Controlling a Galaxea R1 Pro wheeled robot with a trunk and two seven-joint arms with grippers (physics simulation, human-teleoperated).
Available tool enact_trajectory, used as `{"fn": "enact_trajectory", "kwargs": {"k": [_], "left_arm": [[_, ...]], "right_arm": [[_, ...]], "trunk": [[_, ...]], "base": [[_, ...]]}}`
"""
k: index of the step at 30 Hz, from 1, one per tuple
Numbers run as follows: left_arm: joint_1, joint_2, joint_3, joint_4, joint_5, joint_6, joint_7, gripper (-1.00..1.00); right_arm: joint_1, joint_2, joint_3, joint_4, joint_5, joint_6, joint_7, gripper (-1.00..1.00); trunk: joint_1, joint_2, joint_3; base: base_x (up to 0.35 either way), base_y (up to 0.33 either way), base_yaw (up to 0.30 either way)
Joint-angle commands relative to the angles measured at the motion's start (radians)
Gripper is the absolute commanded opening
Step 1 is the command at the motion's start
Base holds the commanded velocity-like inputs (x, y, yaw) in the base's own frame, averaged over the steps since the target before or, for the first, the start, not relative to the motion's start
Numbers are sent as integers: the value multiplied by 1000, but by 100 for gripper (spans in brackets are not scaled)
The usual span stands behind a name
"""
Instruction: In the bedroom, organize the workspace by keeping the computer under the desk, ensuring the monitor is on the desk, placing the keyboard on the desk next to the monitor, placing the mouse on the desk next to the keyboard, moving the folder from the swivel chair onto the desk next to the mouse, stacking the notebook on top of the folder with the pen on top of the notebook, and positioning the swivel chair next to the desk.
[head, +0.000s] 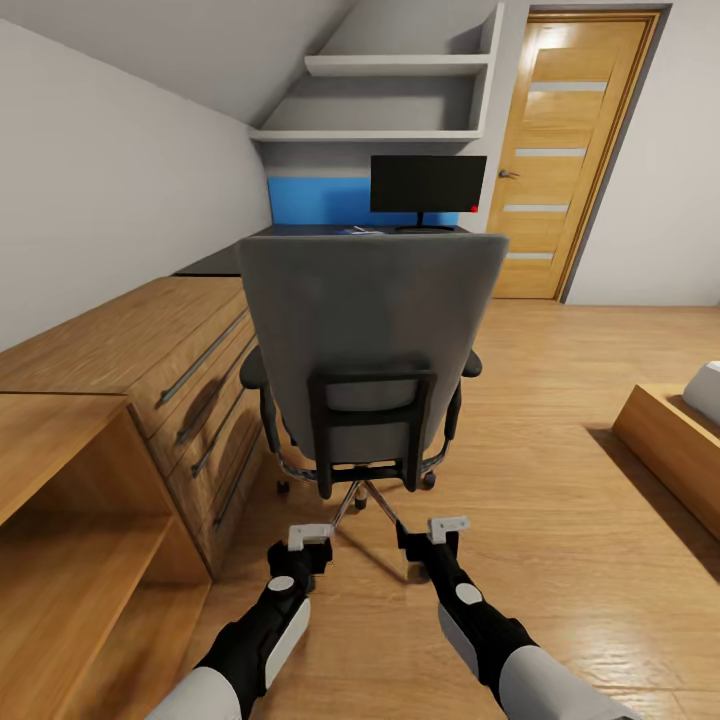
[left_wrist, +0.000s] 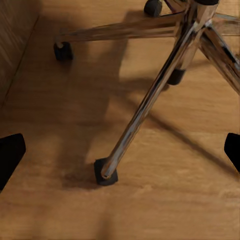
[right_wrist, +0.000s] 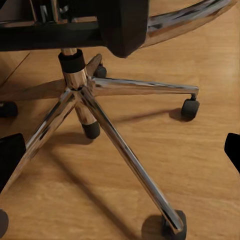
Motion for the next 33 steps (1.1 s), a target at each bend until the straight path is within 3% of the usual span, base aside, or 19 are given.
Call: {"fn": "enact_trajectory", "kwargs": {"k": [1,3,12,21,33], "left_arm": [[0,0,-3,-14,7,4,20,100],[0,0,-2,-50,7,2,50,100],[-1,0,1,-69,7,-7,66,100],[0,0,1,-70,6,-8,67,100],[0,0,-3,-43,5,-8,66,100]], "right_arm": [[-1,-1,8,-3,-9,-2,-5,100],[-1,-2,7,-19,-9,0,-5,100],[0,-6,7,-25,-8,-17,-4,100],[2,-26,8,-23,-7,-108,-4,100],[3,-27,9,-22,-6,-158,-4,100]], "trunk": [[0,0,-1],[0,0,-1],[0,0,-1],[0,0,-1],[0,0,-1]], "base": [[0,0,0],[0,0,0],[0,0,0],[9,0,0],[270,0,0]]}}
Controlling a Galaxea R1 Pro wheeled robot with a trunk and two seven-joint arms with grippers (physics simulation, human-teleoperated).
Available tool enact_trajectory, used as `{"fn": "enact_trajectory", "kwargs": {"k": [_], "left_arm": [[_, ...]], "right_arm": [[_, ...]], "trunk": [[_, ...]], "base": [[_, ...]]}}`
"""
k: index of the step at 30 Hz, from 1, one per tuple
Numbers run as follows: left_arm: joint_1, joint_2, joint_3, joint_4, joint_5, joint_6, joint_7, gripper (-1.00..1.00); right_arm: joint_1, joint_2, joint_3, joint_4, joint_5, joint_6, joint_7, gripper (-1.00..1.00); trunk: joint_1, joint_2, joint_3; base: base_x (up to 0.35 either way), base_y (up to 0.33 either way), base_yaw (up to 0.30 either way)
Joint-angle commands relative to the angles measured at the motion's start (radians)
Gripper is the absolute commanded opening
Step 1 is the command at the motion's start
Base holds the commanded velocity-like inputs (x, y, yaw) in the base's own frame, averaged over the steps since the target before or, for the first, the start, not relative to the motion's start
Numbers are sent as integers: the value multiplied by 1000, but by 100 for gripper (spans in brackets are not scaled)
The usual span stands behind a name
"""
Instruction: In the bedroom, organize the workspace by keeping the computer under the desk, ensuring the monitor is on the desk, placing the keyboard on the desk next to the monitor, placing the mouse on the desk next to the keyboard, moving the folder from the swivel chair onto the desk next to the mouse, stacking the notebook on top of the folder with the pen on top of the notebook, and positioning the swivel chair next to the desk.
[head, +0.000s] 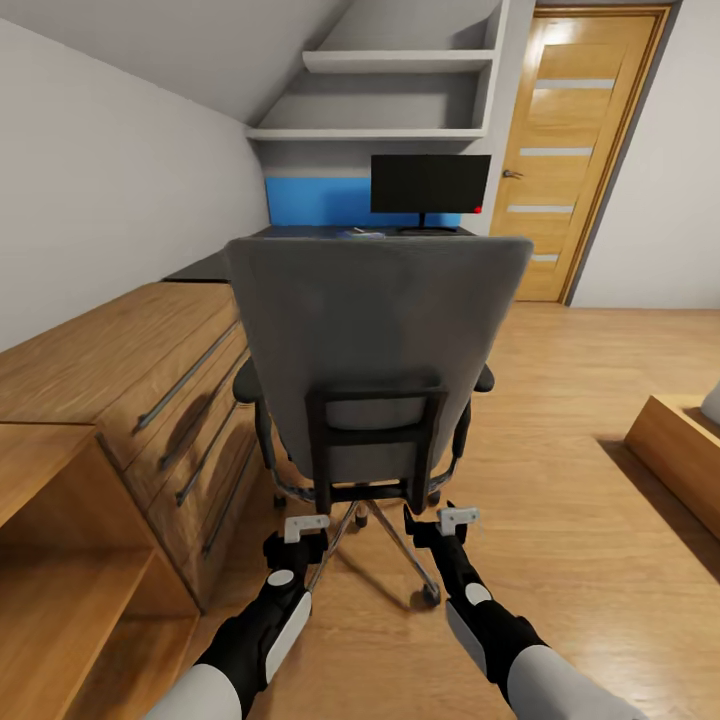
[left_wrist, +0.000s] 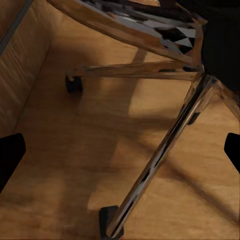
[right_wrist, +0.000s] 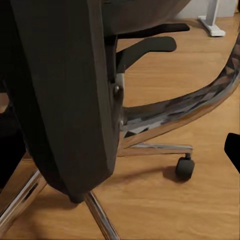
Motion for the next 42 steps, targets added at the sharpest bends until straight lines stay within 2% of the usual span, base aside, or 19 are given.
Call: {"fn": "enact_trajectory", "kwargs": {"k": [1,8,26,42], "left_arm": [[0,0,-3,0,5,4,6,100],[0,0,-3,1,5,4,6,100],[0,0,-2,2,5,3,6,100],[0,0,-1,14,5,-9,6,100]], "right_arm": [[-1,-1,8,1,-9,-5,-5,100],[0,-1,8,1,-10,-6,-4,100],[1,-2,7,1,-10,-6,-4,100],[1,-2,7,1,-10,-6,-4,100]], "trunk": [[0,0,-1],[0,0,0],[0,0,19],[0,0,22]], "base": [[317,0,0],[319,0,-25],[320,0,-160],[320,-56,-9]]}}
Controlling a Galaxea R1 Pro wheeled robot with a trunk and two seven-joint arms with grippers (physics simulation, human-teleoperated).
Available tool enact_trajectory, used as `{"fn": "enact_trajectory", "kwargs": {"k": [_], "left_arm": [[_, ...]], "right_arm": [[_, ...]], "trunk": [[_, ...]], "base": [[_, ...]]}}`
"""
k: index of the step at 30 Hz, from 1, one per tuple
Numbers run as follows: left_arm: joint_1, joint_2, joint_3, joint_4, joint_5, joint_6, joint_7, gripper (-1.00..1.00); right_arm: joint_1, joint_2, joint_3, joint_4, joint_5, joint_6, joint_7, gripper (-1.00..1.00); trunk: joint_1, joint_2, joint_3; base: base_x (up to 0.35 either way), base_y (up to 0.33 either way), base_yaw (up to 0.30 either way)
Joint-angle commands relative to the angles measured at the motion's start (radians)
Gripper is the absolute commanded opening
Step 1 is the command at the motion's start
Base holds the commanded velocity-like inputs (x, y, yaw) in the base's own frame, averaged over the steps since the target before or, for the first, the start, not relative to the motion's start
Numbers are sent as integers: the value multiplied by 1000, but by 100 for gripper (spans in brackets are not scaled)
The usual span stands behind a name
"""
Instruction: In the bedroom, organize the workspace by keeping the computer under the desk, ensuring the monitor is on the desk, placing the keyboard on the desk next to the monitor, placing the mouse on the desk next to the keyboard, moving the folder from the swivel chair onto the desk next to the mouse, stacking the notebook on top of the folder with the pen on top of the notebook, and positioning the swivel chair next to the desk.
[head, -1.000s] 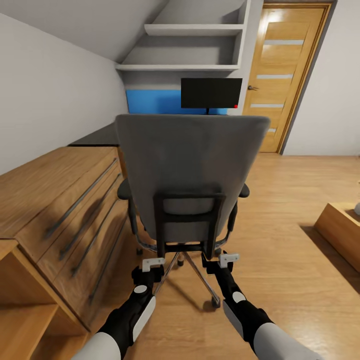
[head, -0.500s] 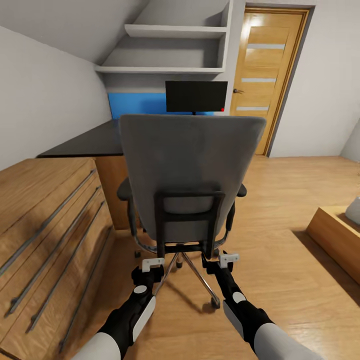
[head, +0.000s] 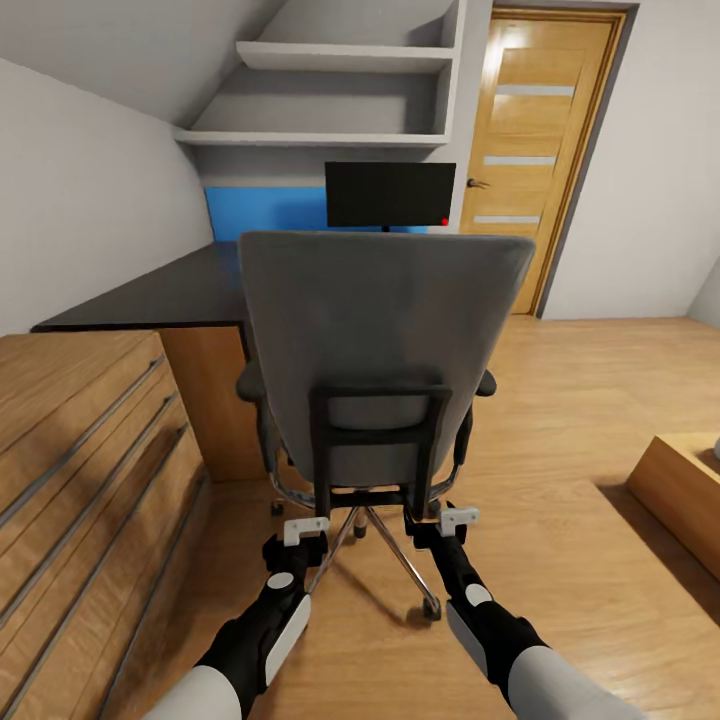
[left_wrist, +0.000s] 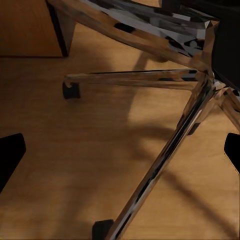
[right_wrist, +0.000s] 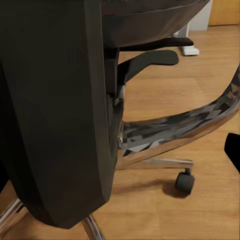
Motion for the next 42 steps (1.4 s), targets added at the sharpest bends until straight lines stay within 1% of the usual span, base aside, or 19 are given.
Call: {"fn": "enact_trajectory", "kwargs": {"k": [1,12,22,31,42], "left_arm": [[-1,0,-2,-2,0,4,7,100],[-1,0,-2,-2,-1,3,7,100],[-1,0,-2,-2,0,3,7,100],[-1,0,-2,-2,1,3,7,100],[-2,0,1,-1,4,5,8,100]], "right_arm": [[-1,-1,5,1,-14,-4,-6,100],[-1,-2,5,0,-14,-5,-6,100],[-1,-5,5,0,-14,-5,-7,100],[-1,-6,5,0,-14,-5,-7,100],[-1,-7,5,1,-14,-5,-7,100]], "trunk": [[0,0,-1],[0,0,5],[0,0,6],[0,0,6],[0,0,6]], "base": [[320,-93,0],[283,-199,-76],[286,-149,-10],[301,-104,0],[319,-11,0]]}}
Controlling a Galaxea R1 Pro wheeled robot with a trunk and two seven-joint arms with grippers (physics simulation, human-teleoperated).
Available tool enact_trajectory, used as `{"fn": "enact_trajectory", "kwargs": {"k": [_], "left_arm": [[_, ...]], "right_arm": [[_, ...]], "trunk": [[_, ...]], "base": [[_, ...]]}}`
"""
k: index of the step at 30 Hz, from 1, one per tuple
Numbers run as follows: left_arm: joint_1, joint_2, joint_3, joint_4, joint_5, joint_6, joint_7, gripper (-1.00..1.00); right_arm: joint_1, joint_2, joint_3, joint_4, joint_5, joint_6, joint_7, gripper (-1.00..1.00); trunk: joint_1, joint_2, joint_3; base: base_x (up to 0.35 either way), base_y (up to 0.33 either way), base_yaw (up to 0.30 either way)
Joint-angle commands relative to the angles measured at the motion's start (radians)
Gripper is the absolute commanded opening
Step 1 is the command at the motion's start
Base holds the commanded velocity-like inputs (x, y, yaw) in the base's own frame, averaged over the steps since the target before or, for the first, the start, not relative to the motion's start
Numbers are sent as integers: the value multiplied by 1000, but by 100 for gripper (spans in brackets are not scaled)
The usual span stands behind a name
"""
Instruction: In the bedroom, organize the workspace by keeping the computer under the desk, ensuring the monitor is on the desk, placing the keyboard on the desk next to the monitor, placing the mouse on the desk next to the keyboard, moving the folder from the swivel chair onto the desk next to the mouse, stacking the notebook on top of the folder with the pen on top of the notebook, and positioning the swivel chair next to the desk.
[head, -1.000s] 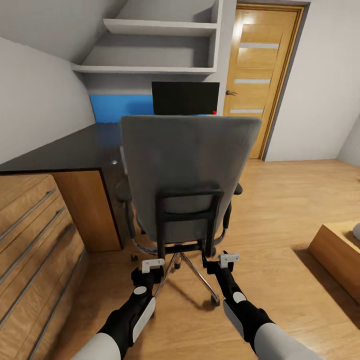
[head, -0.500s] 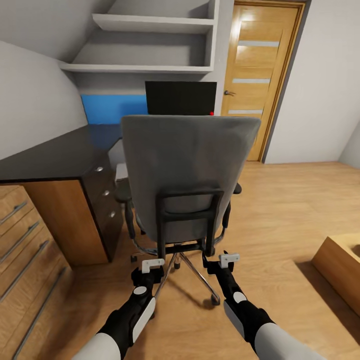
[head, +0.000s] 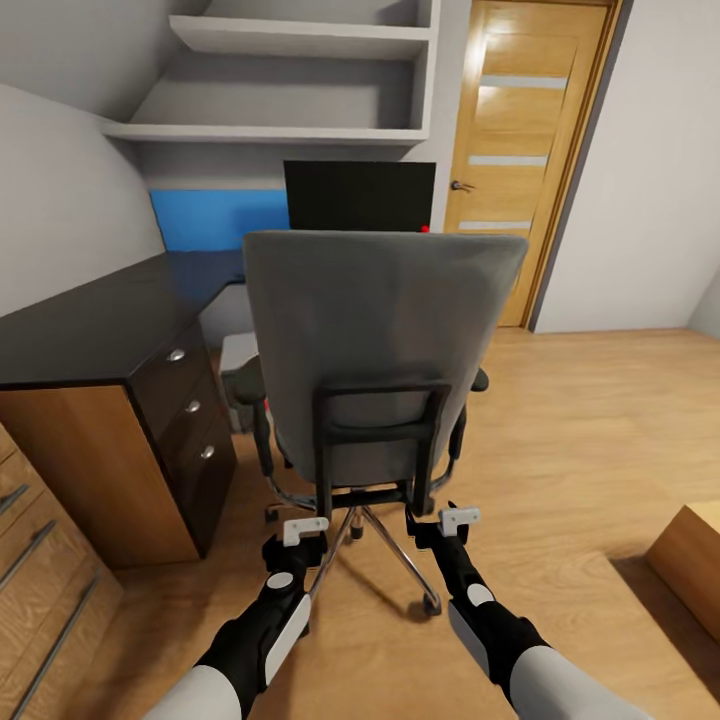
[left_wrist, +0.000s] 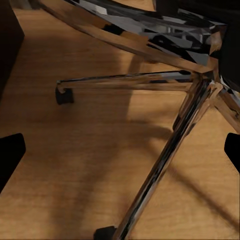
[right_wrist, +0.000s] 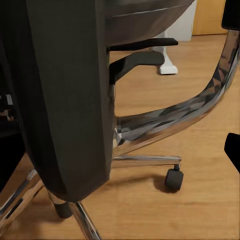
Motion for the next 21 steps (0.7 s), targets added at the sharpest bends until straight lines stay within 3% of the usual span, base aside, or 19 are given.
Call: {"fn": "enact_trajectory", "kwargs": {"k": [1,21], "left_arm": [[-1,0,-1,-2,0,4,7,100],[0,0,0,-2,0,4,8,100]], "right_arm": [[-1,-1,4,2,-15,-5,-7,100],[-1,0,4,14,-15,-5,-7,100]], "trunk": [[0,0,-1],[0,0,-1]], "base": [[323,0,0],[324,0,13]]}}
